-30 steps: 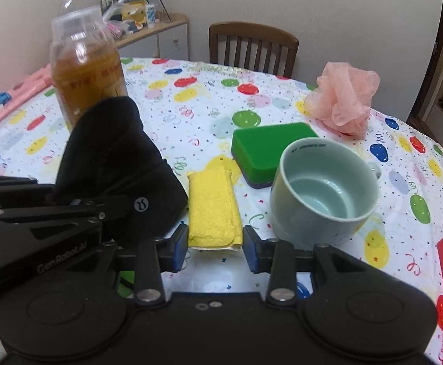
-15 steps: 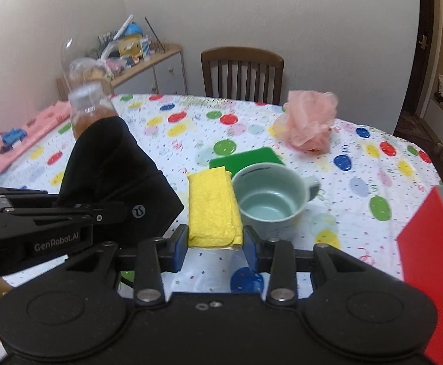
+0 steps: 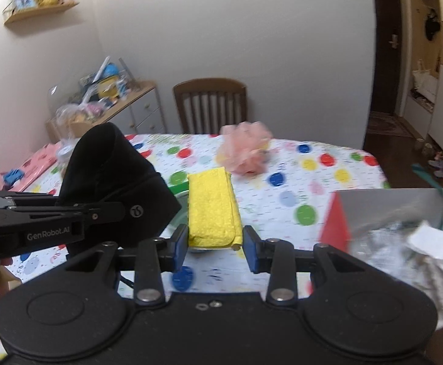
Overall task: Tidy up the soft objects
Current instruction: 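Carry the yellow cloth with the right gripper while the left carries the black item into the box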
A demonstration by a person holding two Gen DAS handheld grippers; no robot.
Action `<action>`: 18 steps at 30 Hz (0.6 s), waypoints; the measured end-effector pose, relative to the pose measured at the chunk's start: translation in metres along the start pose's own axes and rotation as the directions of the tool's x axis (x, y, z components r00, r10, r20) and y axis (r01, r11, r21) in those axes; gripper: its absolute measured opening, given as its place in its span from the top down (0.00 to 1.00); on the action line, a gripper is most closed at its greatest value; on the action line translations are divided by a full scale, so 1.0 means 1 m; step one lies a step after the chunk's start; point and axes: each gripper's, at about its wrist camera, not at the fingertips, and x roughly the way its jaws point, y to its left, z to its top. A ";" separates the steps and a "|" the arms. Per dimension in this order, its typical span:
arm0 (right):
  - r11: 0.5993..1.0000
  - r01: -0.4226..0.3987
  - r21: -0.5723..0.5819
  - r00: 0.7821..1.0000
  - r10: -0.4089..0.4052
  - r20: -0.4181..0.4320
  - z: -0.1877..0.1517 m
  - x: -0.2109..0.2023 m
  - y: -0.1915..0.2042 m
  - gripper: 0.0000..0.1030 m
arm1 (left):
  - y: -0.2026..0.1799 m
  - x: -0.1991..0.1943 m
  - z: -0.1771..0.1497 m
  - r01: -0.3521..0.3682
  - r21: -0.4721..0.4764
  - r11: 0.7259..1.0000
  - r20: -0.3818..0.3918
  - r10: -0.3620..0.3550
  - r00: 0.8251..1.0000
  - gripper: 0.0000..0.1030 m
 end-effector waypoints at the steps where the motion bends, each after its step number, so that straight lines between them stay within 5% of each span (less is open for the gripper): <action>1: 1.000 0.008 0.003 1.000 -0.008 0.006 0.000 -0.005 -0.008 0.64 | -0.008 0.001 0.002 0.005 0.007 1.000 0.000 -0.005 1.000 0.88; 18: 0.993 0.111 0.031 0.994 -0.111 0.007 -0.019 -0.065 -0.138 0.64 | -0.158 0.046 0.022 0.111 0.127 0.986 -0.049 -0.105 0.993 0.88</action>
